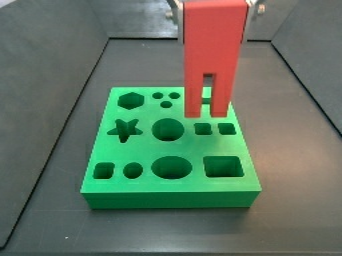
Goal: Insert the double-square object.
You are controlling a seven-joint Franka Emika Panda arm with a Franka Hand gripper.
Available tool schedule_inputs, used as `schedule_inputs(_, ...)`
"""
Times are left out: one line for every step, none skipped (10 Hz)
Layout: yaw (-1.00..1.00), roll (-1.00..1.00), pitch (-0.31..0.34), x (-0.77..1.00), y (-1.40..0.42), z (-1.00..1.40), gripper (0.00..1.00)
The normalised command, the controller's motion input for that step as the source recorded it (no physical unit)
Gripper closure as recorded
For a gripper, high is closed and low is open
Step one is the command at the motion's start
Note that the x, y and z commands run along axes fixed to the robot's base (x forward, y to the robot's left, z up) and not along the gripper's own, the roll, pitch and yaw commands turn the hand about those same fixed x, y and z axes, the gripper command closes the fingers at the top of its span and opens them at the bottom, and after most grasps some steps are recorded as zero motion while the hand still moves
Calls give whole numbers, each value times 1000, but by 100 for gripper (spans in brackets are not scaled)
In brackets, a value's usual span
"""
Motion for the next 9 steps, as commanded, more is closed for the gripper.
schedule_inputs(200,373,274,671,0,-106,100)
schedule_inputs(209,377,283,637,0,-100,100)
schedule_inputs(203,359,289,651,-11,-120,100)
schedule_inputs(163,244,299,700,-151,-166,100)
schedule_inputs(77,46,220,863,-286,-83,100)
schedule_inputs(34,-13,50,1000,-311,-46,100)
schedule_inputs(29,0,43,1000,-303,-40,100)
schedule_inputs(26,17,130,1000,-169,-9,100)
schedule_inputs(0,9,226,514,131,0,100)
